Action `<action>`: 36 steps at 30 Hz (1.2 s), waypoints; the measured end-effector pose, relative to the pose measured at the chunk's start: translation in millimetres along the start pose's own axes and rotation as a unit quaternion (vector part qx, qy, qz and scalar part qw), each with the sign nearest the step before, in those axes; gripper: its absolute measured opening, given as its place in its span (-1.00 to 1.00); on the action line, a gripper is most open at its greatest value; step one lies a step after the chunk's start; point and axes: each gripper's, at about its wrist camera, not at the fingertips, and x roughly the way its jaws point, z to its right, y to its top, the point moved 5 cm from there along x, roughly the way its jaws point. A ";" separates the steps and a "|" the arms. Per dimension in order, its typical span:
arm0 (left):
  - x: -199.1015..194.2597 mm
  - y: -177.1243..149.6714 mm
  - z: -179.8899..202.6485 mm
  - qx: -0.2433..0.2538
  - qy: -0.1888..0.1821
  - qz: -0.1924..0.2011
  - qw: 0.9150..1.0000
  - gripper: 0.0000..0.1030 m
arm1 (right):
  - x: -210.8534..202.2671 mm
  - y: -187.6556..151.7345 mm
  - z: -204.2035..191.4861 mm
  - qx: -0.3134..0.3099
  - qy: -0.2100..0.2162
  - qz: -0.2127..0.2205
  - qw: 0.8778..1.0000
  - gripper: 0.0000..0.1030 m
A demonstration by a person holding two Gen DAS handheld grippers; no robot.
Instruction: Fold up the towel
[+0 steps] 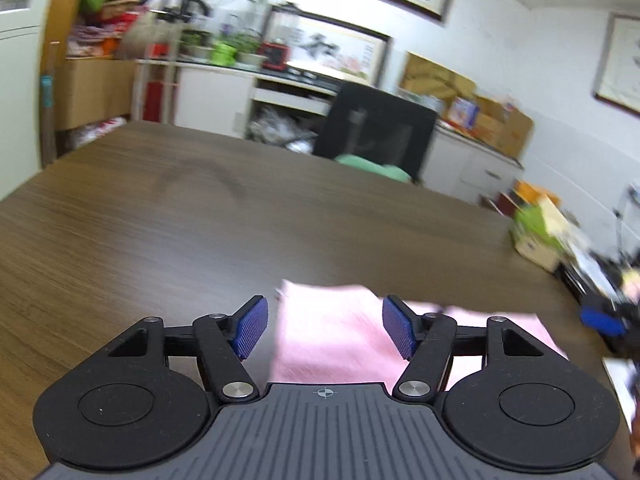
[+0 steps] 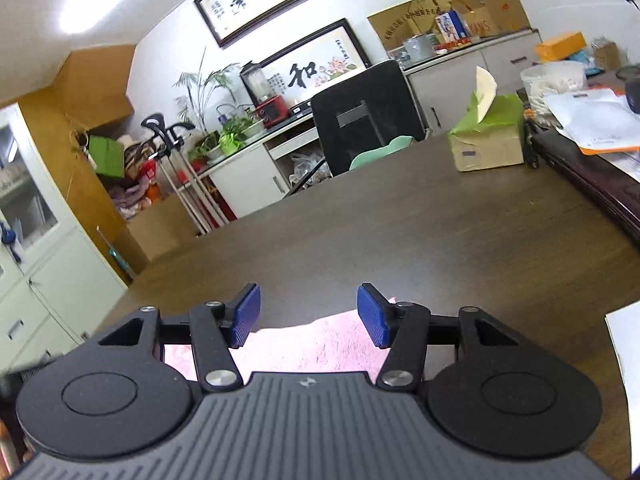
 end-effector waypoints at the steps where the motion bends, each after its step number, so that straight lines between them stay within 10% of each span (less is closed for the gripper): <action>1: 1.2 -2.7 5.2 0.022 -0.004 -0.010 1.000 0.24 | 1.7 -1.7 -2.0 -0.002 0.005 -0.009 1.000 0.13; 10: 18.5 -20.3 19.4 0.071 -0.018 -0.055 0.996 0.24 | 36.2 -31.6 -38.3 -0.046 0.098 -0.152 0.982 0.31; 20: 23.0 -33.3 30.0 0.128 0.009 -0.040 0.991 0.32 | 34.2 -35.8 -51.0 -0.173 -0.073 -0.112 0.976 0.18; 31: 22.3 -31.4 23.8 0.119 -0.002 -0.045 0.992 0.43 | 89.4 -54.0 -125.5 -0.331 -0.083 -0.152 0.928 0.31; 36: 23.2 -31.1 22.5 0.121 0.005 -0.046 0.992 0.48 | 105.7 -44.6 -112.7 -0.306 -0.127 -0.131 0.935 0.56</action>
